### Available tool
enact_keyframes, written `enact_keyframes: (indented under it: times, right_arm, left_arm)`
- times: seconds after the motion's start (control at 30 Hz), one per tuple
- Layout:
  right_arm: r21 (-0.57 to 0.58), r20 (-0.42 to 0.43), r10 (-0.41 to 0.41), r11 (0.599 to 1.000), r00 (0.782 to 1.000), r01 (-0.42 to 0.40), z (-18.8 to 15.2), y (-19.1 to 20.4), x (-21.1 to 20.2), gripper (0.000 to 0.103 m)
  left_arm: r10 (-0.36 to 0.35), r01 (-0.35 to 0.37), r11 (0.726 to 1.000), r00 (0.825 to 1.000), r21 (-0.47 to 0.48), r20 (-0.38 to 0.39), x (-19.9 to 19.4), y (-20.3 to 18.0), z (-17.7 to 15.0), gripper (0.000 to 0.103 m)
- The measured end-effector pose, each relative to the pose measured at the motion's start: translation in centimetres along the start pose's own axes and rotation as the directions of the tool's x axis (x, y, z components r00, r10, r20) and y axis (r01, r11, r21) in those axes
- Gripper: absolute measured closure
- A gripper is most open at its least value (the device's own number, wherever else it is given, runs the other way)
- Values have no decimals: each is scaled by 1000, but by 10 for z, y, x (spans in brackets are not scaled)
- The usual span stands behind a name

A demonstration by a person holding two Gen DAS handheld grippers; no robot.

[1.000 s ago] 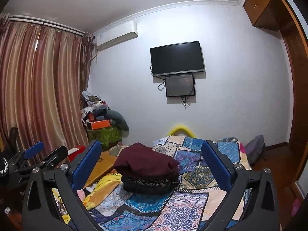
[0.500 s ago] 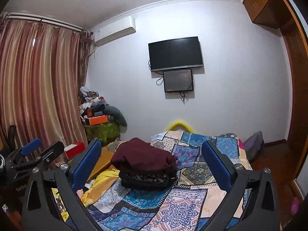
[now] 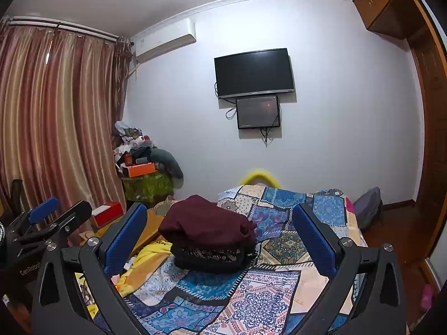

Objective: Fold large clothes

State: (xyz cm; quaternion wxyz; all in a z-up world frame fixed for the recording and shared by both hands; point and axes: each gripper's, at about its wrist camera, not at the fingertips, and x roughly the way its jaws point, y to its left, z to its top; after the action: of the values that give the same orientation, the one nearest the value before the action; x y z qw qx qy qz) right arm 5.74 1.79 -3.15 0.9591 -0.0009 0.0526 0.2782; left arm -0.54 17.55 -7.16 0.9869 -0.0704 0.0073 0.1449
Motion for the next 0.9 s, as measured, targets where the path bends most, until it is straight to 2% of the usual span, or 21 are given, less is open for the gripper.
enact_keyframes:
  times: [0.4, 0.9]
  right_arm:
    - [1, -10, -1, 1000, 1000, 1, -2, 0, 1, 0]
    - [-5, -13, -4, 1000, 1000, 4, -1, -2, 2, 0]
  left_arm:
    - [2, -2, 1000, 1000, -5, -12, 5, 3, -3, 1]
    - [-50, 50, 999, 998, -8, -35, 8, 3, -4, 1]
